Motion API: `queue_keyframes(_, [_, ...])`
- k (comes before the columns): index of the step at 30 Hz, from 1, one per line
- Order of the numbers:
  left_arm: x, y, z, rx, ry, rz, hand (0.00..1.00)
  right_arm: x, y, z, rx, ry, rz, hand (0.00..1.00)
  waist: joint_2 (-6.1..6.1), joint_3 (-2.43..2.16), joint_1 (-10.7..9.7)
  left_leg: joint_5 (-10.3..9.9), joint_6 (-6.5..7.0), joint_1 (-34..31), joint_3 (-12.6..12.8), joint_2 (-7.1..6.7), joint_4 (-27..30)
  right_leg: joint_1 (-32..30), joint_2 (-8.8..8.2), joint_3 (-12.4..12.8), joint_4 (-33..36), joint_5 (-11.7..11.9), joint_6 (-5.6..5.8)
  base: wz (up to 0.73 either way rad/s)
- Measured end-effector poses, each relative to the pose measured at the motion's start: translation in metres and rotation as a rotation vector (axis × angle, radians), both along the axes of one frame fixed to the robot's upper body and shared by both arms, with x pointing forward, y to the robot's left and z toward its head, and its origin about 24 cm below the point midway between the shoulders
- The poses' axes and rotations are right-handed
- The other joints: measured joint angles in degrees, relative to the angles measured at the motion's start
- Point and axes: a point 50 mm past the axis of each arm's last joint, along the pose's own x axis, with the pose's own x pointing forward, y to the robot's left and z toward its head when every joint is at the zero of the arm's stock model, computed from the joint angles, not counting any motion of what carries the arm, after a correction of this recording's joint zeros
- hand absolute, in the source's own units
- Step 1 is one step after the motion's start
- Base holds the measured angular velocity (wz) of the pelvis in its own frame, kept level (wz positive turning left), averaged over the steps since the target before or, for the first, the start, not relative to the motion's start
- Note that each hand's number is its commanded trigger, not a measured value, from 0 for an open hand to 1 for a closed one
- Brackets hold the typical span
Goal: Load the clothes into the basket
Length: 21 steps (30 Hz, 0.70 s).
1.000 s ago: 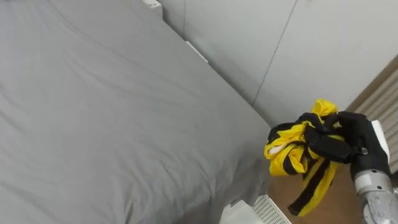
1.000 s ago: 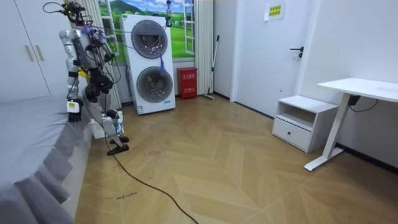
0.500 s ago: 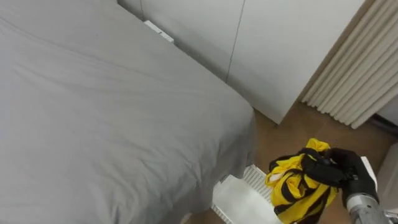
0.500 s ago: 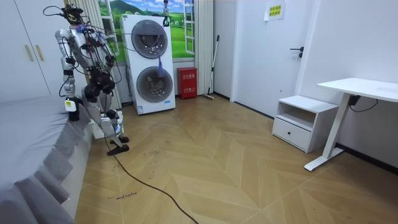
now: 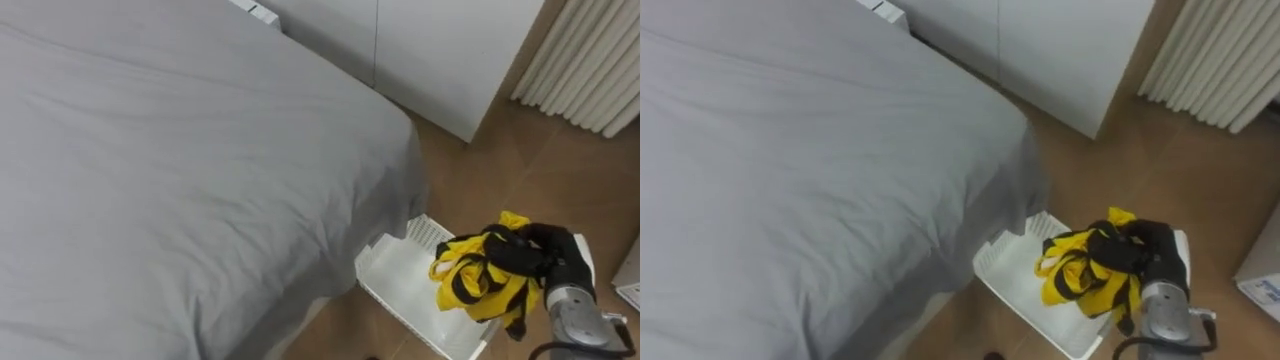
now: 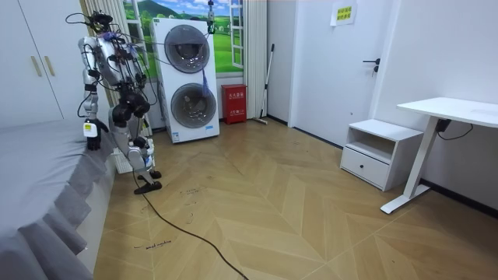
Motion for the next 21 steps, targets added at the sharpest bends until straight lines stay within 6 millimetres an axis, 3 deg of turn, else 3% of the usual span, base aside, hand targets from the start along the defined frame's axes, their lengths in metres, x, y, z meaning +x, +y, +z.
queue_keyframes(3, [0.002, 0.0, 0.0, -0.001, -0.006, -0.002, 0.0, 0.001, 0.0, -0.001, 0.005, 0.001, -0.016, 0.0, -0.04, 0.03, 0.1, 0.9, 0.13, -1.7, -0.8, -0.74, -0.2, -1.5, -0.66, -1.1, 0.2, 0.0, -0.14, 0.23])
queue_keyframes(11, [0.011, -0.003, 0.003, -0.01, -0.043, -0.002, 0.0, -0.013, 0.001, -0.023, 0.075, 0.079, -0.094, 0.0, -0.18, 0.09, 1.5, 1.4, 0.14, -4.0, -2.2, -0.89, -0.4, -3.3, -1.07, -2.1, 0.0, 0.1, -0.34, 0.06])
queue_keyframes(18, [0.016, -0.003, 0.004, -0.003, -0.066, -0.004, 0.0, -0.015, 0.0, -0.026, 0.059, 0.075, -0.125, 0.0, -0.36, 0.2, 1.8, 1.7, 0.24, -4.2, -3.8, -0.9, -1.2, -2.6, -1.67, -4.0, -1.0, 0.1, -0.32, 0.12])
queue_keyframes(21, [0.018, -0.004, 0.004, -0.005, -0.067, -0.005, 0.0, -0.02, -0.001, -0.03, 0.057, 0.099, -0.142, 0.0, -0.65, 0.34, 2.7, 1.8, 0.22, -4.1, -4.4, -0.88, -1.2, -2.0, -1.76, -4.7, -1.7, 0.1, -0.31, 0.1])
